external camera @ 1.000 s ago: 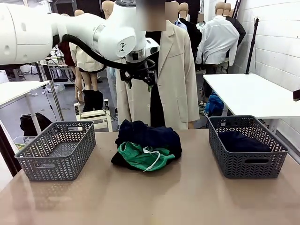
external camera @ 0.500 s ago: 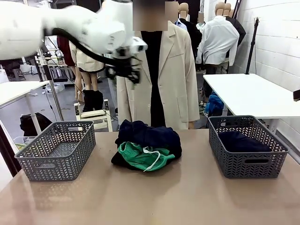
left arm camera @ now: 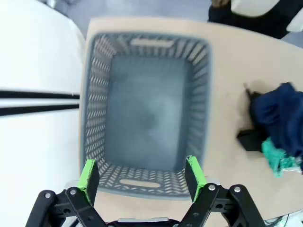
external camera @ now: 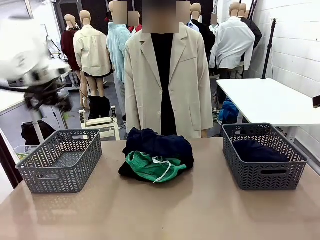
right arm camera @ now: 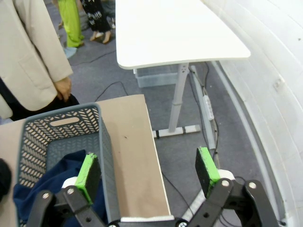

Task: Sort the tops and bottoms.
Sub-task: Lift clothes from the center of the table with your right hand.

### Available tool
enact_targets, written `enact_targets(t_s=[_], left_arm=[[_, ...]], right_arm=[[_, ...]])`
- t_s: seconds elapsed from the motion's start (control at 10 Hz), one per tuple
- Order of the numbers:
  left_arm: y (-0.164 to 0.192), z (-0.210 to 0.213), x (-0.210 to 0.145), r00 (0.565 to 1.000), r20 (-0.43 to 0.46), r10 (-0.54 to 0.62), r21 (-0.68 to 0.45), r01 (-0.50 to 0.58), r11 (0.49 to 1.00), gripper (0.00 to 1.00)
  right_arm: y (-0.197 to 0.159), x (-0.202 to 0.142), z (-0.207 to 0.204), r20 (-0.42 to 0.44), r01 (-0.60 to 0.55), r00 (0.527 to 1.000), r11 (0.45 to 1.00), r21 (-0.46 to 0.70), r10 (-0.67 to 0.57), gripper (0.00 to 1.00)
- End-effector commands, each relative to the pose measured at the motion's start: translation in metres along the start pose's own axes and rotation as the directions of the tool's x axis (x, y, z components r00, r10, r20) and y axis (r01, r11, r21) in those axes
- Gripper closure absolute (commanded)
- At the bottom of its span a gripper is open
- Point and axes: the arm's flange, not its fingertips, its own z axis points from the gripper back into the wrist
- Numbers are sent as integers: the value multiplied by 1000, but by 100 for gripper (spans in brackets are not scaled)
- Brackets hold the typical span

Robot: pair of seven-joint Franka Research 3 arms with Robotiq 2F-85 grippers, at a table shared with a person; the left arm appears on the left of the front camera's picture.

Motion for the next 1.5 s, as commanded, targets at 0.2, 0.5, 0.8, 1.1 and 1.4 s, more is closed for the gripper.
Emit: enact_targets(t_s=[0.2, 0.5, 0.8, 1.1, 1.4], left_arm=[[43, -29, -27, 999, -22, 43, -57, -45, 997, 6], [43, -29, -27, 999, -22, 43, -57, -45, 997, 6], [43, -29, -27, 999, -22, 43, -57, -45, 997, 6], [43, -29, -27, 999, -22, 43, -57, -45, 997, 6], [43, -29, -27, 999, -22, 43, -57, -45, 997, 6]], right_arm=[[2, 0, 1, -11, 5, 1000, 1000, 2, -5, 0], [2, 0, 1, -11, 5, 1000, 1000, 2, -5, 0], [57, 68, 45, 127, -211, 971, 977, 36, 205, 0], [170, 147, 90, 262, -478, 868, 853, 208, 423, 0], [324, 168, 68, 111, -688, 667, 552, 471, 736, 0]])
